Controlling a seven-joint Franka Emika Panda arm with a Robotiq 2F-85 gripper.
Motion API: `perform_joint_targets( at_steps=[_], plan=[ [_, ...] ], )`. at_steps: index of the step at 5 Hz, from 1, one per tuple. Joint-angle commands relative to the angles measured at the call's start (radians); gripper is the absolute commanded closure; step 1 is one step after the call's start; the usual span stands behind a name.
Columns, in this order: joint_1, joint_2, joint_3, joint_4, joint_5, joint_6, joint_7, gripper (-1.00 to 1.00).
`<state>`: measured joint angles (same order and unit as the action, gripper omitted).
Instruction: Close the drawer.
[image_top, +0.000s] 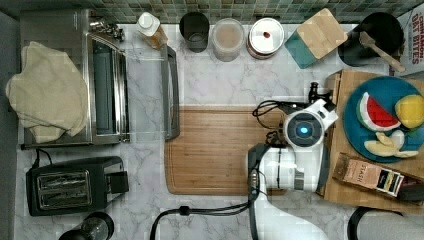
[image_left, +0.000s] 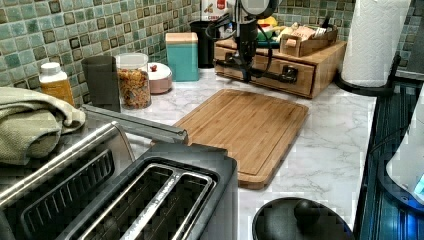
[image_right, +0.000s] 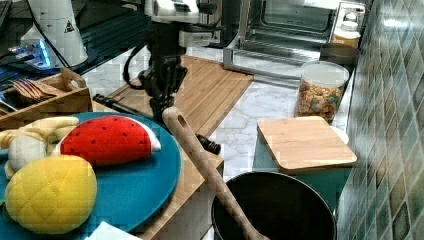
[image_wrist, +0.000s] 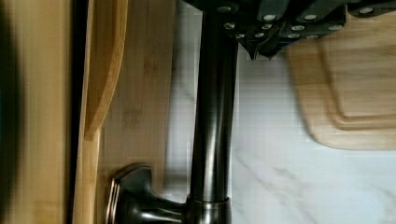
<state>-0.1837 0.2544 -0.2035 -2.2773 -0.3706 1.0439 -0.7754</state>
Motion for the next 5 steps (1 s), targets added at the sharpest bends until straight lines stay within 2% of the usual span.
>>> perform_joint_targets(
  at_steps=[1,5],
  plan=[
    [-0.135,-0.028,-0.137,0.092,0.025,-0.023,-0.145,1.00],
    [-0.130,-0.028,-0.141,0.092,0.027,-0.022,-0.146,1.00]
  ],
)
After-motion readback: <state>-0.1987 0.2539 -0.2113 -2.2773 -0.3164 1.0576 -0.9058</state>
